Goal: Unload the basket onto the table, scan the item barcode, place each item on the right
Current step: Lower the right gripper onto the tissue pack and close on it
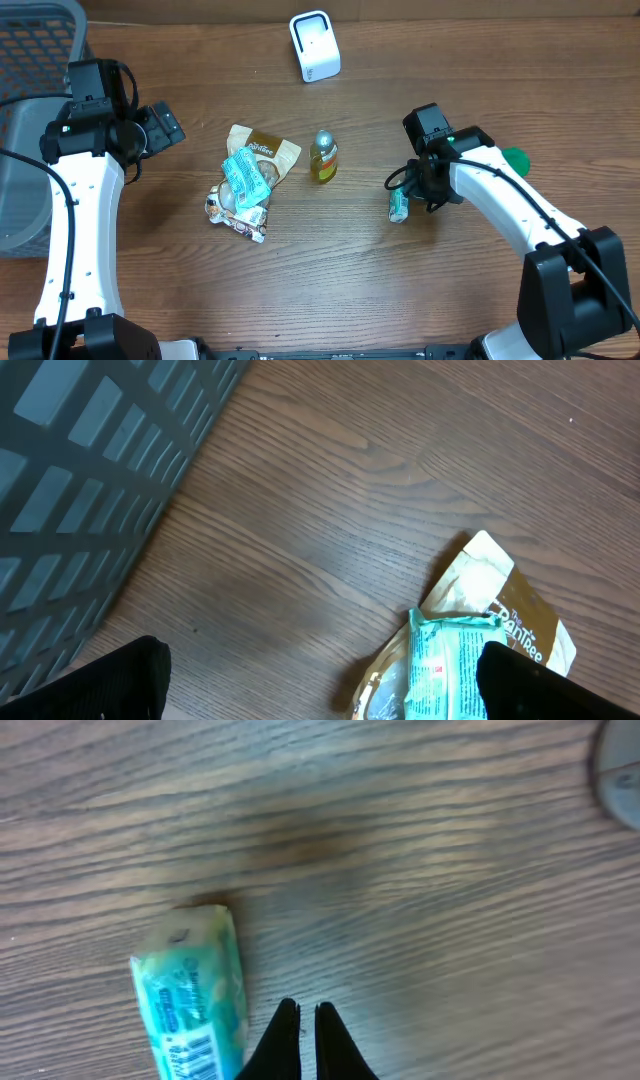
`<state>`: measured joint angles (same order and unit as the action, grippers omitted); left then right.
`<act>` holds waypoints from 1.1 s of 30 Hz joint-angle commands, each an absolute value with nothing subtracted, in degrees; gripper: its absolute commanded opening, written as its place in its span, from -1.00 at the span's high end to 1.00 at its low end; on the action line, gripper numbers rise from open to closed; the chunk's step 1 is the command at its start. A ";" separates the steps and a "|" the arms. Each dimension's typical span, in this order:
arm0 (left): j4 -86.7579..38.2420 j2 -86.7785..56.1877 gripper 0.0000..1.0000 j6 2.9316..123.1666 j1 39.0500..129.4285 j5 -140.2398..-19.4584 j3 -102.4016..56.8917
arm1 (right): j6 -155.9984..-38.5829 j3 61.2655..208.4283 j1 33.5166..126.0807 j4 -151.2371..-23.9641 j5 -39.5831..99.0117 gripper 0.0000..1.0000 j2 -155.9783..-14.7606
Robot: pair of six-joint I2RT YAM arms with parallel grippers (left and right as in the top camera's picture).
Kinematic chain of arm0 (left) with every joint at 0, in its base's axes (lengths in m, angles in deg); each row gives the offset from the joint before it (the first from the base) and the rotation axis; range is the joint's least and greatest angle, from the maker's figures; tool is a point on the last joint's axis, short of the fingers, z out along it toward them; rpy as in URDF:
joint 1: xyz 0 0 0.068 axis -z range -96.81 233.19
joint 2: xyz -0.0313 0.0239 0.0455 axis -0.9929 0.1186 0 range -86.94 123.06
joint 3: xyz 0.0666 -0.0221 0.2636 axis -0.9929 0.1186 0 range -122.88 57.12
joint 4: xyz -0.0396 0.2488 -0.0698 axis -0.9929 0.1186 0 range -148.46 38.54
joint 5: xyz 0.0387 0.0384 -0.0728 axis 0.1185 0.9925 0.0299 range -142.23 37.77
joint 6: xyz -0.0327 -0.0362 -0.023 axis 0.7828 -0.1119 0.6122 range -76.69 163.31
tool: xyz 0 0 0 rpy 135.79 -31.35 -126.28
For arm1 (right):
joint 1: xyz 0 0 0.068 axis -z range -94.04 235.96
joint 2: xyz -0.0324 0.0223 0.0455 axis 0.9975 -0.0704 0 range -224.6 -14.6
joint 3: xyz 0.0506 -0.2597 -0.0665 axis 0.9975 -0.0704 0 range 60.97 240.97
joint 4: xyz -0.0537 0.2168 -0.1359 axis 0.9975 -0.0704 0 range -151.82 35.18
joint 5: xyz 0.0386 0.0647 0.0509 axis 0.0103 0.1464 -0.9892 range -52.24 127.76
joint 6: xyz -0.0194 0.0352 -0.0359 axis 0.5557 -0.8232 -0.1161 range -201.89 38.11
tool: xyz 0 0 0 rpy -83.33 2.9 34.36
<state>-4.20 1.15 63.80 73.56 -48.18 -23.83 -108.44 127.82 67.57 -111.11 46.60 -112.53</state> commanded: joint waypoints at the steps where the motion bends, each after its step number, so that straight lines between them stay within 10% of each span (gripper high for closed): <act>1: -4.34 0.80 -0.99 63.02 73.47 -48.24 -24.26 | -108.39 125.96 67.61 -109.56 42.10 0.93 -111.81; 16: -4.34 0.80 -1.00 63.02 73.45 -48.24 -24.26 | -104.07 124.98 67.61 -105.40 26.34 0.90 -111.78; 33: -4.34 0.80 -0.99 63.02 73.45 -48.24 -24.26 | -103.45 124.98 67.72 -104.11 29.88 0.31 -111.81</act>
<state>-4.20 1.15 63.78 73.56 -48.18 -23.83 -104.13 125.24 67.59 -104.46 30.16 -112.53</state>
